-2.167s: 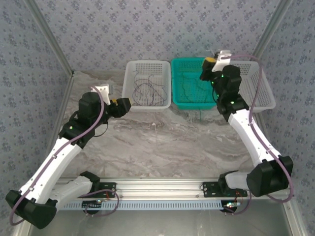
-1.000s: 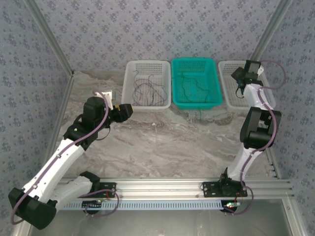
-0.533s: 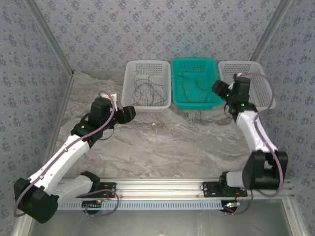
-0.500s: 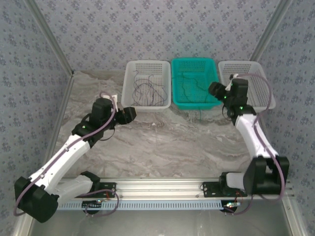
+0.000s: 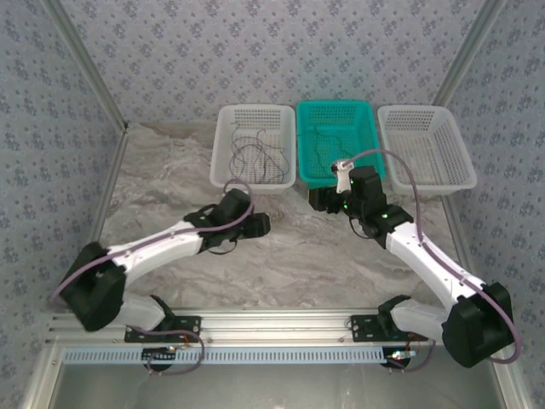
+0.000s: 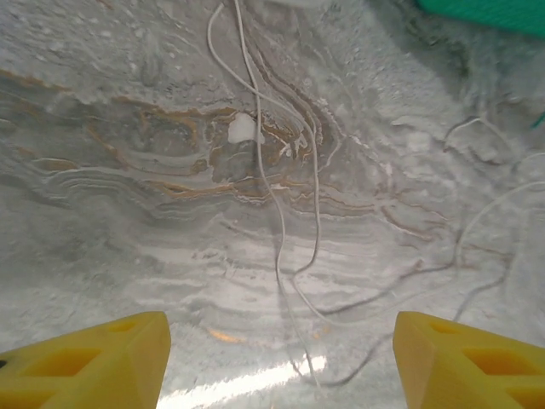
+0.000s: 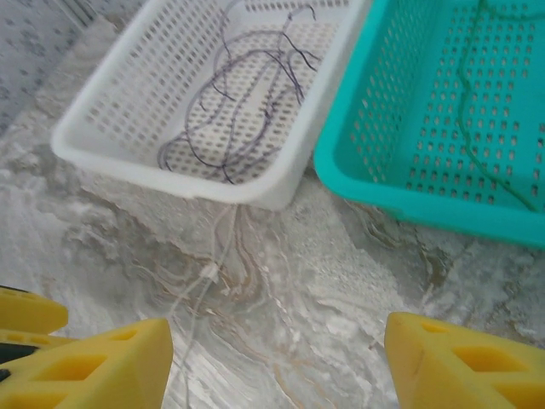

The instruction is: Untangle the cables

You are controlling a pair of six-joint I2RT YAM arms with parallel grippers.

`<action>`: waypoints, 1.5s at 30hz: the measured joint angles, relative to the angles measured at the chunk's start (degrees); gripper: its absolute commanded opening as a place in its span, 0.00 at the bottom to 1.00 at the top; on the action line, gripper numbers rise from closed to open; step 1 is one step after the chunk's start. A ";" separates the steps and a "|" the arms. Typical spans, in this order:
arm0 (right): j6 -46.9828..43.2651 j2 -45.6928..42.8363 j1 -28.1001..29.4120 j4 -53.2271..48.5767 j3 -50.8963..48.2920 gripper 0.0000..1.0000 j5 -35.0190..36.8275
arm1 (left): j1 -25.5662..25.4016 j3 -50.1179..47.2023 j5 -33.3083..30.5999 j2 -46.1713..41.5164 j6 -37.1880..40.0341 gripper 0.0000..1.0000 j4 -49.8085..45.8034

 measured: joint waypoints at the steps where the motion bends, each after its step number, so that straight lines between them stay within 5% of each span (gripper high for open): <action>1: -0.07 0.33 0.00 -0.31 -0.02 0.68 0.37 | -0.83 1.44 -1.29 2.10 -0.24 0.71 -0.11; 5: -0.22 0.72 0.00 -1.03 -0.02 0.68 2.12 | -2.95 9.03 -5.68 10.93 -0.87 0.68 -1.49; 22: -0.70 -3.02 -0.61 -3.43 -0.31 0.68 5.99 | -2.91 16.13 -9.84 21.09 -3.39 0.00 -6.45; 29: -1.14 -3.41 -0.59 -2.25 -1.16 0.69 3.17 | -2.14 16.17 -6.45 16.33 -2.16 0.00 -7.21; 37: -3.87 -6.10 3.19 7.15 -7.17 0.70 -12.24 | -1.79 22.97 -1.46 5.20 1.20 0.00 -9.09; 45: -11.85 -4.04 10.73 17.84 -9.40 0.73 -11.32 | -1.79 24.94 0.92 0.96 1.60 0.00 -9.11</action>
